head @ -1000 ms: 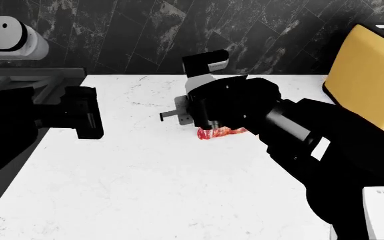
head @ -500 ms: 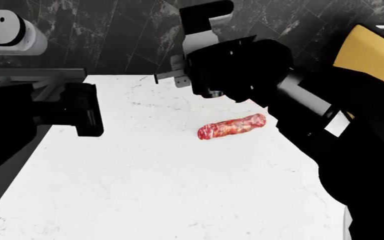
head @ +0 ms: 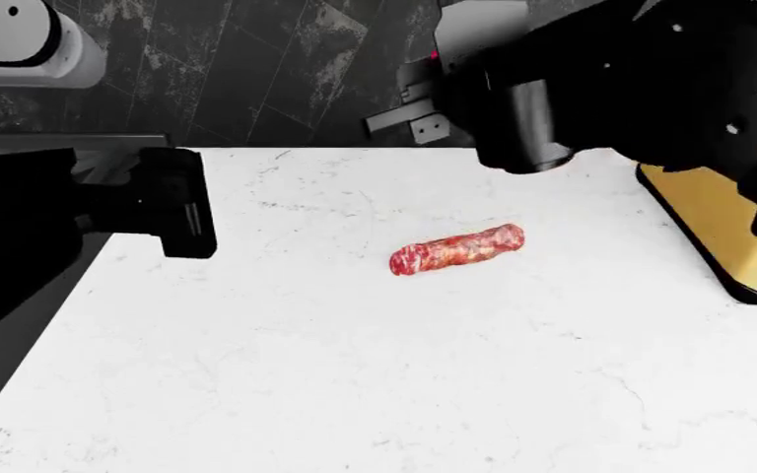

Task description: Place both pans onto different burners. Then place the chili pepper and the sausage on different pans.

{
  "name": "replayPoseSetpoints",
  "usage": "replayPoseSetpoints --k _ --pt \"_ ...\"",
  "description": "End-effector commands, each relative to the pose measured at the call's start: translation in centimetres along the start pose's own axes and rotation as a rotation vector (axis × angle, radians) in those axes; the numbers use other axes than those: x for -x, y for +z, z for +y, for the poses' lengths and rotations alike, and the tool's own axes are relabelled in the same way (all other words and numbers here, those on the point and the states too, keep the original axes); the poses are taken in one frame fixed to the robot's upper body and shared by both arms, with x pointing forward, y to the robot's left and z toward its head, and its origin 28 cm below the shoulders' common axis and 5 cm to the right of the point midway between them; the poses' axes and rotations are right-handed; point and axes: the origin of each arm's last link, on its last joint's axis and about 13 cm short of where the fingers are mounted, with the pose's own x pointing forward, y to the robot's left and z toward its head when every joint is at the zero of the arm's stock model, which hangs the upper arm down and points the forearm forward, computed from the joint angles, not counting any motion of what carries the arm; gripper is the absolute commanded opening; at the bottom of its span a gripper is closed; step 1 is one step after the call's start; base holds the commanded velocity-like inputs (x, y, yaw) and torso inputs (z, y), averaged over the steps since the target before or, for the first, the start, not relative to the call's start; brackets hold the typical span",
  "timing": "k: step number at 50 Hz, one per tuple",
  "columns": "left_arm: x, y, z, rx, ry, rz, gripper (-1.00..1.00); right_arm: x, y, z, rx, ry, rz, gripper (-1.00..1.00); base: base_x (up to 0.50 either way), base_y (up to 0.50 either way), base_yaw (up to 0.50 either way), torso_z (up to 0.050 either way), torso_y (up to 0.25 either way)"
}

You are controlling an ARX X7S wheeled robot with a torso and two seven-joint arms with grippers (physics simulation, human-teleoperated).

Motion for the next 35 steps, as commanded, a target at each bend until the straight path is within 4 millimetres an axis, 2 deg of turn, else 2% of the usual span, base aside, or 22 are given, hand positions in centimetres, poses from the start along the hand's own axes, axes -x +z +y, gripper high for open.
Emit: replayPoseSetpoints --k 1,7,18,27,35 --pt "-0.2 0.3 -0.6 -0.008 -0.027 -0.004 1.0 4.8 -0.7 -3.0 0.035 -0.035 -0.058 -1.0 0.0 0.0 0.0 0.0 0.0" --pt "-1.4 0.5 -1.5 -0.021 -0.075 -0.002 1.0 7.0 -1.1 -4.6 0.015 -0.054 -0.09 -1.0 0.0 0.0 0.0 0.0 0.0" --pt "-4.2 0.8 -2.5 -0.094 -0.158 -0.003 1.0 11.7 -0.8 -7.4 -0.023 -0.109 -0.169 -1.0 0.0 0.0 0.0 0.0 0.0" --pt "-6.4 1.1 -3.5 -0.233 -0.254 0.006 1.0 13.9 -0.8 -8.8 -0.045 -0.161 -0.19 -1.0 0.0 0.0 0.0 0.0 0.0" --pt "-9.2 1.2 -4.5 -0.355 -0.321 0.024 1.0 15.3 -0.8 -9.7 -0.065 -0.2 -0.204 -1.0 0.0 0.0 0.0 0.0 0.0"
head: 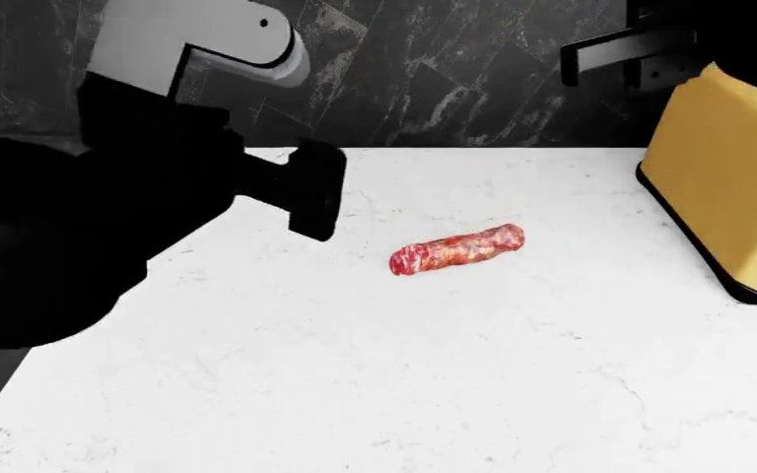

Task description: Place both pans onto different burners. Then place the chili pepper and the sausage on different pans.

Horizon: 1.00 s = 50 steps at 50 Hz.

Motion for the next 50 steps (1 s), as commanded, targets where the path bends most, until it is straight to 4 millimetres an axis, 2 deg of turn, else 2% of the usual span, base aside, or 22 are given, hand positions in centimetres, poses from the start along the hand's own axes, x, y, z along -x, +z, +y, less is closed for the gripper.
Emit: replayPoseSetpoints --k 1,6,16,31,50 --pt "-3.6 0.5 -0.5 -0.162 -0.095 0.031 1.0 2.2 0.2 -1.7 -0.017 -0.054 -0.032 -1.0 0.0 0.0 0.0 0.0 0.0" --pt "-5.0 1.0 -0.7 -0.219 -0.163 0.015 1.0 2.2 0.2 -2.0 -0.023 -0.068 -0.032 -1.0 0.0 0.0 0.0 0.0 0.0" --pt "-8.1 0.8 -1.5 -0.204 -0.285 0.031 1.0 1.7 -0.3 -2.3 -0.033 -0.078 -0.017 -1.0 0.0 0.0 0.0 0.0 0.0" --pt "-9.5 -0.5 -2.5 -0.183 -0.451 0.105 1.0 1.8 -0.6 -2.4 -0.028 -0.081 -0.012 -1.0 0.0 0.0 0.0 0.0 0.0" --pt "-10.7 -2.5 -2.5 -0.117 -0.496 0.209 1.0 0.9 -1.5 -2.1 -0.026 -0.075 0.015 -1.0 0.0 0.0 0.0 0.0 0.0"
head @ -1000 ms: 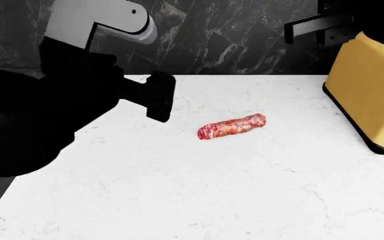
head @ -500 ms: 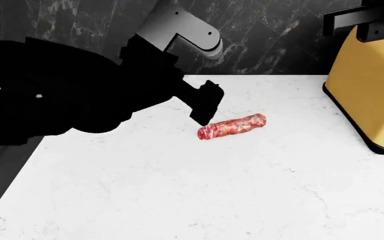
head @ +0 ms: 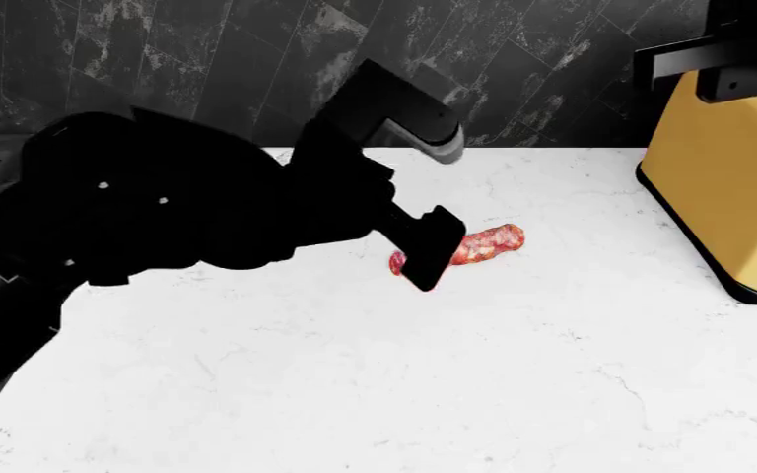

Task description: Place both pans onto different burners. Then place the chili pepper and the sausage on different pans.

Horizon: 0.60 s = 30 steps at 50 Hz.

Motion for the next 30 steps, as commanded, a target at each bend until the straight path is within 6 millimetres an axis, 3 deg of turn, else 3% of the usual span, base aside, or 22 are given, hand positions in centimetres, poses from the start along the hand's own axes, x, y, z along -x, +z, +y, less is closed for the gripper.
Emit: replayPoseSetpoints --k 1,30 --pt "-0.9 -1.0 0.0 0.037 -0.044 0.047 1.0 -0.4 -0.5 0.1 0.004 0.001 0.009 -1.0 0.0 0.0 0.0 0.0 0.0" --pt "-4.3 -2.1 0.6 0.107 0.01 0.139 1.0 -1.8 -1.5 0.3 -0.007 0.021 0.029 -1.0 0.0 0.0 0.0 0.0 0.0"
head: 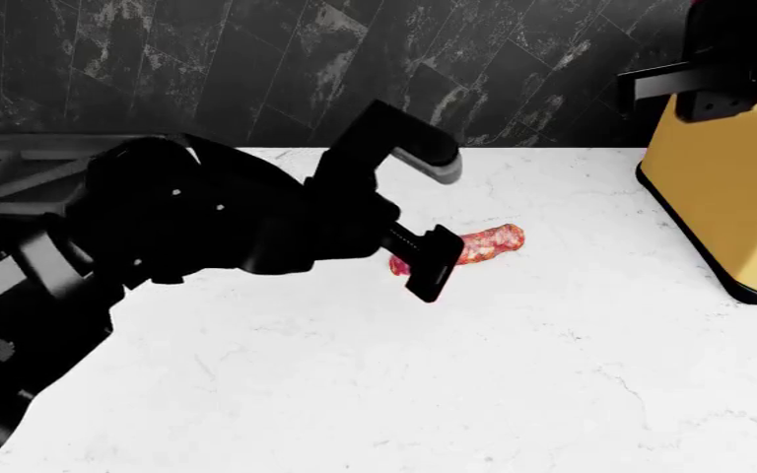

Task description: Place both pans onto different burners. Then place the chili pepper and the sausage on different pans.

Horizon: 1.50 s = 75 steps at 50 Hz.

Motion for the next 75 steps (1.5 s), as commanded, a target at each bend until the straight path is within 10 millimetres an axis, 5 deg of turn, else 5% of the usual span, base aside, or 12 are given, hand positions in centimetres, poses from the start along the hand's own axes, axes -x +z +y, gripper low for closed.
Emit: replayPoseSetpoints --k 1,61,62,75 --pt "-1.4 -0.3 0.0 0.017 0.009 0.033 1.0 -0.6 -0.4 0.0 -0.003 0.008 0.005 -1.0 0.0 0.0 0.0 0.0 0.0" --pt "-4.8 -3.0 -1.5 -0.16 0.061 0.251 1.0 -1.3 -0.9 0.1 -0.015 0.013 0.012 -1.0 0.0 0.0 0.0 0.0 0.0" --pt "-4.8 -3.1 -1.5 -0.16 0.06 0.252 -1.0 -1.4 -1.0 0.0 -0.015 0.013 0.012 -1.0 0.0 0.0 0.0 0.0 0.0" --pt "-4.8 -3.1 -1.5 -0.165 0.086 0.23 -1.0 -1.4 -1.1 0.1 -0.008 0.012 0.013 -1.0 0.0 0.0 0.0 -0.002 0.0"
